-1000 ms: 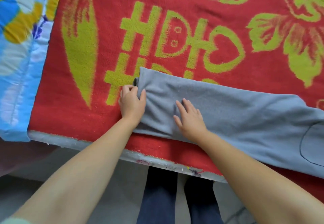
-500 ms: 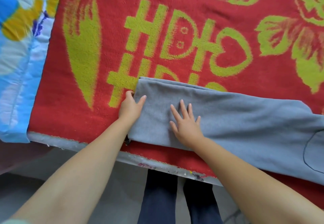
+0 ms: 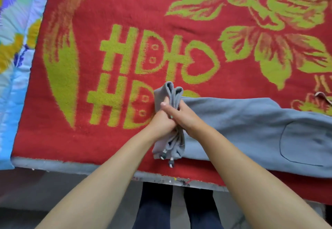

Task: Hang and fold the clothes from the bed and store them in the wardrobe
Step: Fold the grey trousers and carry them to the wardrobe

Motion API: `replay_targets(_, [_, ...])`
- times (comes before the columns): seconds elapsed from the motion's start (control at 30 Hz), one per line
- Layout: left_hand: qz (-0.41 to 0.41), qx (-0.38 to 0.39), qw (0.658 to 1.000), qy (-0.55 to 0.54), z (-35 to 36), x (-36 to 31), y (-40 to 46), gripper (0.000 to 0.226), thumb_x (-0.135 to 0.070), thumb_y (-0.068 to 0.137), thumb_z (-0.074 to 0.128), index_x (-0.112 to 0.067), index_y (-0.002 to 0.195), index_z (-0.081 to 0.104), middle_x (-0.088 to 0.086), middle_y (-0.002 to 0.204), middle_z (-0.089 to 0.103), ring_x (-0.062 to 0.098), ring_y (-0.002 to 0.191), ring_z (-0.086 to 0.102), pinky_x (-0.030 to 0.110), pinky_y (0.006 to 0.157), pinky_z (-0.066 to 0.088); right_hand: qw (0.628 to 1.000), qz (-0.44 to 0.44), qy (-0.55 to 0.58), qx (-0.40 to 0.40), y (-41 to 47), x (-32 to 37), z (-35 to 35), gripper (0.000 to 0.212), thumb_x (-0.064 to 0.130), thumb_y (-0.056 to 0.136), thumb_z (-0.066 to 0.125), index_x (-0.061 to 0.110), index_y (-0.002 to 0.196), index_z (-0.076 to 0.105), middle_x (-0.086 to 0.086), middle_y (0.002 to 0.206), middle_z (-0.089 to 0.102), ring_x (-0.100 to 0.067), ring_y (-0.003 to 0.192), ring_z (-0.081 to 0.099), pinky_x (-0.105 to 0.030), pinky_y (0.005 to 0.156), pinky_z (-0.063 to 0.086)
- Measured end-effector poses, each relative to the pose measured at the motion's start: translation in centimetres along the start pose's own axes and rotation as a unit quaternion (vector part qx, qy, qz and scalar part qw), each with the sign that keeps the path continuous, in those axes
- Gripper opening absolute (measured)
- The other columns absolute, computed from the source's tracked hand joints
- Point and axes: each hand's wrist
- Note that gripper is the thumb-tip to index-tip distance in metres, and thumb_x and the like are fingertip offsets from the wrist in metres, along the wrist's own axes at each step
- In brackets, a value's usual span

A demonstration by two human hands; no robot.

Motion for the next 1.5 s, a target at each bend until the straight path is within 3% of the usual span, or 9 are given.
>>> replay_targets(0.17, [-0.048,0.177,0.982,0.036,9.0,-1.5,-0.9,0.056,-0.010,0.094,0.056,-0.025,0.144,0.034,-0.002,0.096,0.053,0.010,0.074,0.058,0.030,0.066,0.057,0.962,0.017,-0.067,-0.265,-3.3,-3.4,-10.0,0.015,0.020,0.099,0.046,0.015,0.088,0.055,-0.005,0.082,0.060,-0.019,0.077,0.056,-0.029,0.068,0.042])
replay_targets(0.4, [0.024,-0.144,0.928,0.344,10.1,4.1,-1.2,0.061,-0.017,0.091,0.061,-0.005,0.146,0.036,0.018,0.151,0.033,0.033,0.142,0.027,0.043,0.117,0.022,0.895,-0.002,-0.245,-0.372,-3.6,-8.3,-16.8,0.048,0.015,0.099,0.046,0.004,0.145,0.037,-0.019,0.147,0.038,-0.031,0.136,0.037,-0.037,0.111,0.028])
replay_targets(0.5, [-0.090,-0.142,0.926,0.339,8.9,6.3,-1.0,0.074,-0.026,0.092,0.062,-0.007,0.152,0.022,0.018,0.155,0.024,0.033,0.144,0.021,0.043,0.116,0.020,0.821,-0.133,-0.476,-0.285,-4.5,-10.6,-14.1,0.061,0.020,0.095,0.053,0.013,0.152,0.030,-0.016,0.160,0.018,-0.032,0.149,0.012,-0.053,0.117,0.013])
replay_targets(0.6, [-0.209,-0.147,0.963,0.091,8.7,6.6,0.5,0.065,-0.018,0.093,0.060,-0.007,0.148,0.028,0.019,0.133,0.052,0.032,0.122,0.051,0.037,0.097,0.041,0.817,-0.030,-0.566,-0.100,-4.6,-13.1,-13.0,0.067,0.038,0.100,0.041,0.024,0.156,0.007,-0.006,0.163,-0.010,-0.024,0.150,-0.010,-0.060,0.116,0.007])
replay_targets(0.87, [-0.187,-0.112,0.975,-0.050,9.2,5.1,0.3,0.044,0.000,0.090,0.061,-0.007,0.130,0.045,0.009,0.119,0.059,0.019,0.104,0.057,0.027,0.087,0.046,0.868,0.068,-0.491,-0.005,-4.4,-11.7,-13.6,0.068,0.047,0.100,0.038,0.033,0.155,0.000,-0.008,0.163,-0.011,-0.023,0.150,-0.010,-0.065,0.114,0.000])
replay_targets(1.0, [-0.057,-0.082,0.995,0.008,11.6,0.6,-0.4,0.053,0.005,0.089,0.058,-0.005,0.138,0.041,0.007,0.125,0.057,0.014,0.109,0.056,0.019,0.093,0.043,0.991,0.060,-0.112,-0.043,-6.5,-9.2,-14.7,0.072,0.054,0.097,0.044,0.034,0.155,0.007,0.004,0.162,0.013,-0.014,0.148,0.015,-0.035,0.119,0.014])
replay_targets(1.13, [0.001,-0.057,0.993,0.099,16.1,-4.1,-1.6,0.066,-0.011,0.091,0.057,-0.024,0.149,0.029,-0.009,0.137,0.053,0.013,0.124,0.051,0.022,0.096,0.039,0.985,0.033,0.170,-0.019,-8.9,-6.8,-16.7,0.083,0.067,0.083,0.054,0.045,0.151,0.011,0.013,0.156,0.027,-0.023,0.140,0.034,-0.043,0.106,0.039])
replay_targets(1.3, [0.076,-0.041,0.977,0.196,26.8,-8.5,-1.5,0.047,-0.024,0.086,0.055,-0.034,0.128,0.037,-0.009,0.101,0.067,0.019,0.094,0.065,0.029,0.062,0.045,0.979,-0.125,0.063,-0.149,-12.6,-6.9,-23.4,0.026,0.024,0.097,0.052,0.027,0.122,0.057,0.007,0.110,0.068,-0.003,0.104,0.064,-0.025,0.089,0.049])
replay_targets(1.5, [0.017,0.020,0.982,0.189,39.5,-8.5,1.1,0.070,-0.014,0.089,0.061,-0.013,0.150,0.027,0.009,0.105,0.054,0.027,0.102,0.055,0.035,0.090,0.044,0.961,-0.036,-0.086,-0.261,-14.4,-12.1,-36.1,0.033,0.006,0.097,0.044,0.012,0.128,0.054,-0.010,0.121,0.064,-0.025,0.114,0.059,-0.037,0.099,0.045])
Point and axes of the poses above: each hand's wrist, its own y-axis towards the middle knuckle, its own z-axis out of the palm, x = y × z
